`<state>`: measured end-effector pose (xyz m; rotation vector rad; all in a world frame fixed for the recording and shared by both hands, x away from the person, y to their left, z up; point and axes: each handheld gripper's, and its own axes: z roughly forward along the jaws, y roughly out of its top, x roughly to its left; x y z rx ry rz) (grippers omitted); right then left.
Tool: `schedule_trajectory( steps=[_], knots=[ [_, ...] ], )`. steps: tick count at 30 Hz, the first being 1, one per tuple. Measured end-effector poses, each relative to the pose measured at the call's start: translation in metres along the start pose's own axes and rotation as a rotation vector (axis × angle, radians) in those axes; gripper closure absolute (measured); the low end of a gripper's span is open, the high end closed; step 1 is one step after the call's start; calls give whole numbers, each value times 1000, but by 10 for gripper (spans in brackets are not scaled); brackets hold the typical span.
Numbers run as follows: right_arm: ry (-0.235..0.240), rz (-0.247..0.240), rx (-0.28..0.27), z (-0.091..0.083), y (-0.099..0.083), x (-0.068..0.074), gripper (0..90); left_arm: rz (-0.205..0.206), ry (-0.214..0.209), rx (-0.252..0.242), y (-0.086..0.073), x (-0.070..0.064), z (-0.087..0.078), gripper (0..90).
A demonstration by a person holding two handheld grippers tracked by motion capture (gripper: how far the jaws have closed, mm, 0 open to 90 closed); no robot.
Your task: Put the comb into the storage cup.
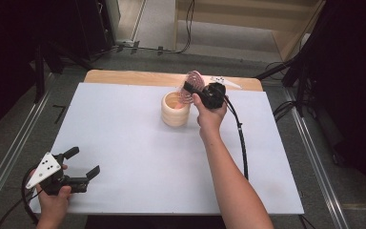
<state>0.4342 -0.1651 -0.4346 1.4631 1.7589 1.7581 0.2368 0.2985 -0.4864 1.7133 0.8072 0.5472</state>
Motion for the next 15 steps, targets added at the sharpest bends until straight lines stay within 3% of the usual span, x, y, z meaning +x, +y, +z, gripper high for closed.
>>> schedule_trajectory(
  steps=[3,7,8,9,10,11,12,15],
  knots=[
    [1,25,1,-2,-1,-5,608,2,-1,0,0,0,0,0],
    [0,2,15,-4,-1,-6,593,3,2,-1,0,0,1,0],
    [-17,-32,26,-4,-1,-4,545,1,2,-2,0,0,1,0],
    [-17,-32,26,-4,-1,-4,545,1,2,-2,0,0,1,0],
    [-16,-49,38,-5,0,-2,461,1,3,-1,0,0,1,0],
    [-16,-49,38,-5,0,-2,461,2,3,-1,0,0,1,0],
    [-18,-55,46,-6,0,-2,394,3,4,-1,0,0,1,0],
    [-16,-58,51,-8,1,-3,313,3,4,-2,0,0,1,0]
  ],
)
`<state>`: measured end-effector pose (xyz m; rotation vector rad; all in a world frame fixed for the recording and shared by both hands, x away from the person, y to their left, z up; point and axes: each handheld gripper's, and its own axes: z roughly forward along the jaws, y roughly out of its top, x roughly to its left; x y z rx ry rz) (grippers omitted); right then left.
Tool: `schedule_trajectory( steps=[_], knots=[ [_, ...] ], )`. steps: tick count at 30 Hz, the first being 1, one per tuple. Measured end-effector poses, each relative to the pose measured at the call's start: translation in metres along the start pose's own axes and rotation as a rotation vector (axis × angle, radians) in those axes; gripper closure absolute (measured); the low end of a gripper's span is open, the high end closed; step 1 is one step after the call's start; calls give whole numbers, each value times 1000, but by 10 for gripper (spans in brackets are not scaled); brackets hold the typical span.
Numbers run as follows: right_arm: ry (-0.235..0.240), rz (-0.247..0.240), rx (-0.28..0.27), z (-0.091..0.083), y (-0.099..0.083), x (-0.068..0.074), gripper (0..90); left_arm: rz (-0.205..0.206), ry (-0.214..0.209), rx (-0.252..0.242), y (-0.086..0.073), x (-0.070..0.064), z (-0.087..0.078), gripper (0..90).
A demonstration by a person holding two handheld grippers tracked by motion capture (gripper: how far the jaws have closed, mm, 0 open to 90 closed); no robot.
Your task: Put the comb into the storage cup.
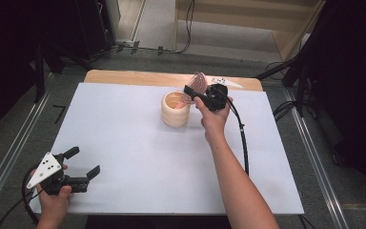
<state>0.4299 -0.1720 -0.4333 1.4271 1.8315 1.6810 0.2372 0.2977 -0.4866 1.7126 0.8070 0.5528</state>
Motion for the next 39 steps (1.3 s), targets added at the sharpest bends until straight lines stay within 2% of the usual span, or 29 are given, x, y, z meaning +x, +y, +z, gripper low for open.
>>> schedule_trajectory(
  steps=[3,4,10,11,14,15,23,26,39],
  knots=[
    [7,-40,13,-3,1,2,199,-1,-1,0,0,0,0,0],
    [7,-68,24,-5,1,3,142,-1,-1,0,0,0,0,0],
    [-3,-91,31,-13,2,7,55,1,0,0,0,0,0,0],
    [4,-107,34,-16,1,8,0,2,0,1,0,0,0,0],
    [14,-111,29,-21,0,8,0,1,0,-1,0,-1,0,0],
    [31,-121,25,-25,-2,7,0,3,1,0,0,0,0,0],
    [26,-156,4,-42,-9,13,0,2,2,0,0,-1,1,0],
    [10,-192,-3,-49,-13,17,0,4,3,2,0,-1,0,0],
    [16,-214,-36,-77,-22,23,0,3,4,1,0,-1,0,0]
  ],
)
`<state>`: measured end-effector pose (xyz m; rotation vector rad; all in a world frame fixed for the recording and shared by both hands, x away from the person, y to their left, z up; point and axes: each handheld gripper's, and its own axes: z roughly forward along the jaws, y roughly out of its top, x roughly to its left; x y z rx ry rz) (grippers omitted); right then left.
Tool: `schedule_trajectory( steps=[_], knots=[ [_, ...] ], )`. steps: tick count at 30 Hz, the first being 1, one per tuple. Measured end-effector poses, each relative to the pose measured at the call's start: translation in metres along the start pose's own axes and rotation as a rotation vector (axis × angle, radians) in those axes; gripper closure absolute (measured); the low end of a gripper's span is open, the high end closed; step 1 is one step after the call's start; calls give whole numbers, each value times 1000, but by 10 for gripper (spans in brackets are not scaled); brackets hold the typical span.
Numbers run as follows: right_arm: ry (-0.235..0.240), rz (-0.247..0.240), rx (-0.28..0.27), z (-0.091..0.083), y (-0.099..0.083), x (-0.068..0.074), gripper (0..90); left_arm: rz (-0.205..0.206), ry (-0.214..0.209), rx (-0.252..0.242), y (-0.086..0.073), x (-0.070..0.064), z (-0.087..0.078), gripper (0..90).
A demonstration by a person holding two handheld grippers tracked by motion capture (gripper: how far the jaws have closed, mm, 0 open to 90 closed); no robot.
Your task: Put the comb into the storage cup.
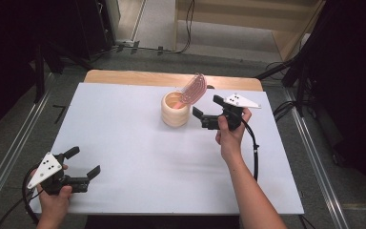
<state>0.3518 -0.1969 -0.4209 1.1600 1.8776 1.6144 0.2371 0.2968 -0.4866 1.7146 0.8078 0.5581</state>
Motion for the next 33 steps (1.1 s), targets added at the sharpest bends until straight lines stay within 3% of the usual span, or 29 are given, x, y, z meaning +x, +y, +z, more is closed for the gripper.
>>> schedule_trajectory(
  steps=[33],
  knots=[
    [-24,-38,-17,-69,-30,-9,0,1,0,-2,0,0,0,0]
  ],
)
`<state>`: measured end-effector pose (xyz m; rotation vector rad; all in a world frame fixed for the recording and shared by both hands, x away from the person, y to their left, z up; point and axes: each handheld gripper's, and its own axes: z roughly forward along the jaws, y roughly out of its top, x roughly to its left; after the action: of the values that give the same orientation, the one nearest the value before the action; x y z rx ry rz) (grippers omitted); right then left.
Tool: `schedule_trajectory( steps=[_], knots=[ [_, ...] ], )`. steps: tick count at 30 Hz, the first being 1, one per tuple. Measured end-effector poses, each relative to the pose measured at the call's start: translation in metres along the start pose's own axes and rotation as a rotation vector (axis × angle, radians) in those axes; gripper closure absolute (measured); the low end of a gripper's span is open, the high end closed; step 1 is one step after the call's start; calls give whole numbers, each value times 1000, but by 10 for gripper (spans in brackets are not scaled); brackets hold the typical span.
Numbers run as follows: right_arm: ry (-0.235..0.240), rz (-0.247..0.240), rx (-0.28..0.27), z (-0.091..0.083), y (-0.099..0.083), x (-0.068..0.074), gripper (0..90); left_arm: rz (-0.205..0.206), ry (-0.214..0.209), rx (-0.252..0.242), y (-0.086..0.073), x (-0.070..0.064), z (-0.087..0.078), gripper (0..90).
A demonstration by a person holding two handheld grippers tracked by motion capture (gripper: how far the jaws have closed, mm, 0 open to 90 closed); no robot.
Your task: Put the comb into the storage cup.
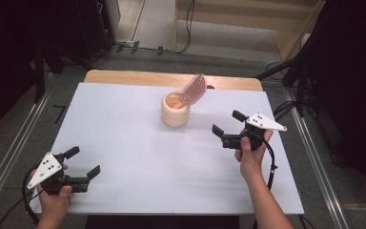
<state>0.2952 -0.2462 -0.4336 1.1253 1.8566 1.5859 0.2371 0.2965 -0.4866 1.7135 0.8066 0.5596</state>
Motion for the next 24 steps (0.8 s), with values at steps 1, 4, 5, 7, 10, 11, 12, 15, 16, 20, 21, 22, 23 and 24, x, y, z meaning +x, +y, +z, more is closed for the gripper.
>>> schedule_trajectory(
  steps=[1,4,5,7,10,11,12,15,16,20,21,22,23,24],
  knots=[
    [-3,1,1,-2,-1,0,0,1,-1,-1,0,0,0,0],
    [-9,9,-2,-9,-6,-2,0,4,-3,2,0,0,0,0],
    [-13,18,-7,-14,-10,-3,0,6,0,5,0,0,1,0],
    [-19,15,-7,-16,-11,-4,0,9,0,7,0,0,1,0],
    [-26,23,-9,-22,-16,-7,0,14,1,7,0,-1,1,0],
    [-30,26,-12,-27,-19,-9,0,16,0,8,0,-1,1,0],
    [-30,26,-12,-27,-19,-9,0,16,0,7,0,-1,1,0],
    [-34,23,-18,-32,-22,-10,0,15,1,8,0,-1,1,0],
    [-36,28,-19,-35,-23,-11,0,15,0,8,0,-1,1,0],
    [-42,32,-30,-43,-28,-13,0,15,1,8,0,-1,1,0],
    [-46,28,-31,-45,-29,-14,0,17,1,9,0,-1,1,0],
    [-51,34,-31,-48,-33,-15,0,18,3,10,0,-1,1,0],
    [-51,34,-31,-48,-33,-15,0,17,3,10,0,-1,1,0],
    [-53,35,-28,-50,-34,-15,0,17,2,9,0,-2,1,0]
  ],
)
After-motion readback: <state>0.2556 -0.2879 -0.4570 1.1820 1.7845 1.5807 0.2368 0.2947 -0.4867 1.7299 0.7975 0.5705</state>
